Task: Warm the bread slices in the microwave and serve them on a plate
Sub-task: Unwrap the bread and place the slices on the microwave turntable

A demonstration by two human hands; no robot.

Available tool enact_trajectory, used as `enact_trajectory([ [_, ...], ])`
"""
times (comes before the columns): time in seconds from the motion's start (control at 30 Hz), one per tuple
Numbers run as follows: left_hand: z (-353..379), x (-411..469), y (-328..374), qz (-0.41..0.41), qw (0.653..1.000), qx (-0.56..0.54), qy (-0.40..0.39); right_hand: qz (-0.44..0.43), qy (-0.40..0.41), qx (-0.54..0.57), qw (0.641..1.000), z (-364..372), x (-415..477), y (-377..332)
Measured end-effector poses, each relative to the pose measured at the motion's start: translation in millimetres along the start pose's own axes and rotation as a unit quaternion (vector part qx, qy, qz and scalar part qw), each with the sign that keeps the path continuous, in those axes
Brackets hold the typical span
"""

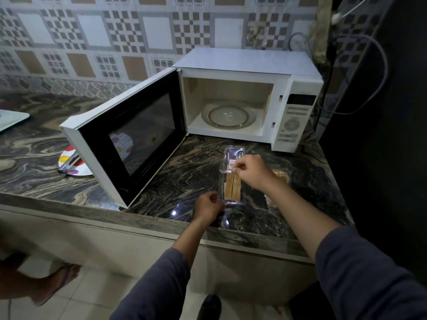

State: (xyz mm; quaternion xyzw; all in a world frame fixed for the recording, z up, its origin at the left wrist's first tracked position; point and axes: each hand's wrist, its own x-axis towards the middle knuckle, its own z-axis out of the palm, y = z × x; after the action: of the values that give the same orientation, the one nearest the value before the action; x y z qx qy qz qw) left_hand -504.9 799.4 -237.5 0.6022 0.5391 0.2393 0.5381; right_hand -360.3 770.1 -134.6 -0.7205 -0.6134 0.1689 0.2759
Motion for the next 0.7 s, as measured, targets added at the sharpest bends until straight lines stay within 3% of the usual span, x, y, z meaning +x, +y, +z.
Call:
enact_trajectory([
  [0.13,-2.0,3.8,19.1,0.014,1.000,0.000,-0.007,-0.020,0.074,-0.024,0.997,-10.0,17.0,-5.3],
  [0.3,-15.4,41.2,61.3,0.146,0.988,-0.047,0.024,-0.017,0.170,-0.042,0.984,-18.8,44.2,-9.2],
  [0.47,-29.8,75.6,105.8,0.266,0.964,0.018,-0.004,-0.002,0.261,0.002,0.965,-10.8,60.5,-7.8],
  [0.53,-29.2,83.5,116.2,0.276,0.961,0.003,-0.025,0.014,0.310,0.035,0.950,-4.2,60.3,-4.6],
  [0.63,-25.1,93.4,123.6,0.288,0.955,-0.022,-0.066,0.071,0.416,0.125,0.898,16.8,48.9,3.2],
  [0.7,-23.0,97.1,126.5,0.283,0.954,-0.043,-0.087,0.137,0.427,0.165,0.878,33.3,38.0,7.8],
])
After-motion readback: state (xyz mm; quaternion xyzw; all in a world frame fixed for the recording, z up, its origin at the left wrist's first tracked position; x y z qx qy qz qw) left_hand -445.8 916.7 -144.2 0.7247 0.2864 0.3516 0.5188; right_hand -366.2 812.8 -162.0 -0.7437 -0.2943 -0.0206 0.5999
